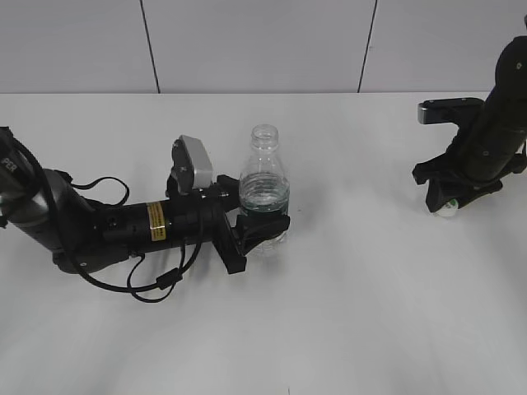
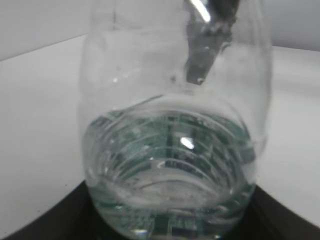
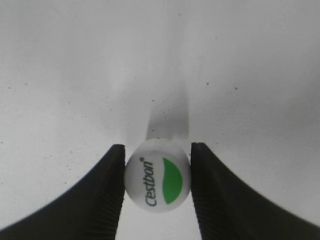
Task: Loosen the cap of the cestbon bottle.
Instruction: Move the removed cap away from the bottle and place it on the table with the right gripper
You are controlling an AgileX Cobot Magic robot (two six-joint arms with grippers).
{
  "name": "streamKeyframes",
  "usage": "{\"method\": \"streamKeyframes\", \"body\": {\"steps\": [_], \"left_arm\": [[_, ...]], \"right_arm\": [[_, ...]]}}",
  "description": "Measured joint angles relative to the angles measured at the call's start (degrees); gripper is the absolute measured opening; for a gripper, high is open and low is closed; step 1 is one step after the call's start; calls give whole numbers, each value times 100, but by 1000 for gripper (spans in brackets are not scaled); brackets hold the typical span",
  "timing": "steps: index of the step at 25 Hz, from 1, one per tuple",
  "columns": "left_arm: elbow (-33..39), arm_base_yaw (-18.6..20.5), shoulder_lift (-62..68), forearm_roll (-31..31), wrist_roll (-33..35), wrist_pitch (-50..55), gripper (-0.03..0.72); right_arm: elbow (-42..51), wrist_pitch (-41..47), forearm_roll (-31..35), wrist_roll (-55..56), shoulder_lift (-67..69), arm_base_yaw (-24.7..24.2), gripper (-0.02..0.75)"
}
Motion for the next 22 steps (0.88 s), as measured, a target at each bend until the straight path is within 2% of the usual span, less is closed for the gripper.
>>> {"method": "streamKeyframes", "body": {"steps": [8,12,14,22], "left_arm": [[0,0,0,-6,5,-4,415],[0,0,0,-6,5,-4,415],[0,0,0,-6,5,-4,415],[0,0,0,-12,-18,-4,431]], "right_arm": [[0,37,-5,0,0,0,380],[0,204,-5,0,0,0,526],[0,295,-5,0,0,0,570],[0,415,-16,-132,0,0,575]]}}
